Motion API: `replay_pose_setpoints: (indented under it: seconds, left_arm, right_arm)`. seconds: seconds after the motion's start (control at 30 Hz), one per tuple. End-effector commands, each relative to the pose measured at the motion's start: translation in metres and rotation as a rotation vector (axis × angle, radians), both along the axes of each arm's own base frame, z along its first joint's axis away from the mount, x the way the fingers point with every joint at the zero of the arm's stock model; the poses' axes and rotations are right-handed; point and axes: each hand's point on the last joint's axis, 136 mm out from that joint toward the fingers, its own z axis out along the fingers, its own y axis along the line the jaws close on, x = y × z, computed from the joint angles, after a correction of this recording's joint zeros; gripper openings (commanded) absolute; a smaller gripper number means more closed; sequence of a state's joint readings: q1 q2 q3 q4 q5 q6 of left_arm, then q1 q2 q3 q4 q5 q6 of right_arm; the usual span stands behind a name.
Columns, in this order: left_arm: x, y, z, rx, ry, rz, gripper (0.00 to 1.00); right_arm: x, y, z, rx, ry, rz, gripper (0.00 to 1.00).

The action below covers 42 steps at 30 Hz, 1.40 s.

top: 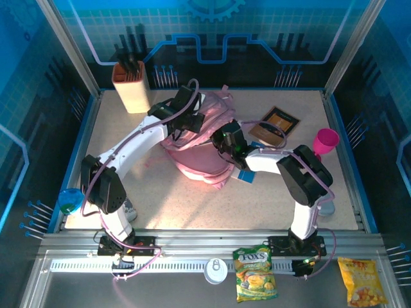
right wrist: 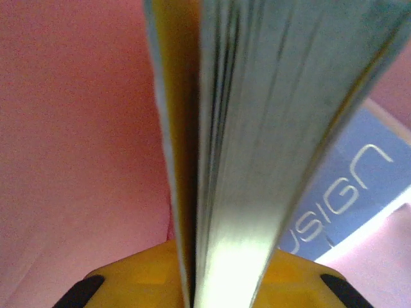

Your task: Pack the student bag

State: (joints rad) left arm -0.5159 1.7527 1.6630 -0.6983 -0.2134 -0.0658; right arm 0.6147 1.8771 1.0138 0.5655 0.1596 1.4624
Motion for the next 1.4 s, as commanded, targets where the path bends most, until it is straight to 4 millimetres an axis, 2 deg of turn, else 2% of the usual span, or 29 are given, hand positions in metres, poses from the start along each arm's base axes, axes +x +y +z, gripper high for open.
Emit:
replay_pose_setpoints:
  seconds: [0.0, 0.13, 0.3, 0.4, 0.43, 0.53, 0.6, 0.77, 0.87, 0.97, 1.07, 1.13, 1.2, 1.27, 1.33, 1.37]
  left_arm:
    - [0.013, -0.015, 0.067, -0.168, -0.153, -0.01, 0.0]
    - [0.014, -0.011, 0.065, -0.175, -0.141, 0.002, 0.0]
    - [0.017, -0.005, 0.066, -0.207, -0.132, 0.03, 0.0]
    - [0.019, -0.001, 0.064, -0.218, -0.126, 0.05, 0.0]
    - [0.02, 0.001, 0.063, -0.22, -0.125, 0.059, 0.0]
    - [0.023, 0.008, 0.061, -0.232, -0.114, 0.087, 0.0]
    - [0.024, 0.013, 0.058, -0.236, -0.107, 0.099, 0.0]
    - [0.025, 0.021, 0.044, -0.229, -0.084, 0.118, 0.0]
    - [0.023, 0.028, 0.033, -0.205, -0.067, 0.122, 0.0]
    - [0.014, 0.036, 0.022, -0.174, -0.051, 0.125, 0.0]
    - [-0.003, 0.039, 0.014, -0.189, -0.047, 0.101, 0.0]
    - [-0.016, 0.037, 0.013, -0.228, -0.05, 0.073, 0.01]
    - [-0.029, 0.031, 0.012, -0.278, -0.044, 0.037, 0.13]
    - [-0.039, 0.028, 0.015, -0.321, -0.041, 0.023, 0.43]
    - [-0.045, 0.03, 0.017, -0.335, -0.043, 0.027, 0.66]
    - [-0.048, 0.033, 0.017, -0.334, -0.046, 0.038, 0.74]
  right_arm:
    - [0.014, 0.023, 0.031, 0.132, -0.082, -0.001, 0.23]
    - [0.019, 0.035, 0.015, 0.142, -0.037, 0.022, 0.24]
    - [0.021, 0.049, -0.001, 0.165, 0.024, 0.076, 0.33]
    - [0.016, 0.052, -0.003, 0.164, 0.06, 0.113, 0.46]
    - [0.012, 0.051, -0.007, 0.156, 0.094, 0.127, 0.54]
    - [-0.008, 0.042, -0.016, 0.146, 0.199, 0.148, 0.72]
    - [-0.023, 0.034, -0.015, 0.133, 0.241, 0.165, 0.8]
    - [-0.06, 0.01, 0.005, 0.12, 0.24, 0.183, 0.84]
    - [-0.083, -0.01, 0.009, 0.048, 0.241, 0.207, 0.85]
    - [-0.112, -0.048, -0.004, -0.108, 0.281, 0.182, 0.87]
    - [-0.129, -0.089, -0.008, -0.265, 0.273, 0.148, 0.9]
    - [-0.134, -0.109, -0.004, -0.324, 0.255, 0.15, 0.92]
    - [-0.135, -0.125, 0.0, -0.381, 0.246, 0.146, 0.93]
    - [-0.134, -0.14, 0.002, -0.429, 0.242, 0.139, 0.93]
    - [-0.13, -0.15, 0.004, -0.467, 0.234, 0.133, 0.93]
    - [-0.128, -0.154, 0.004, -0.485, 0.233, 0.131, 0.94]
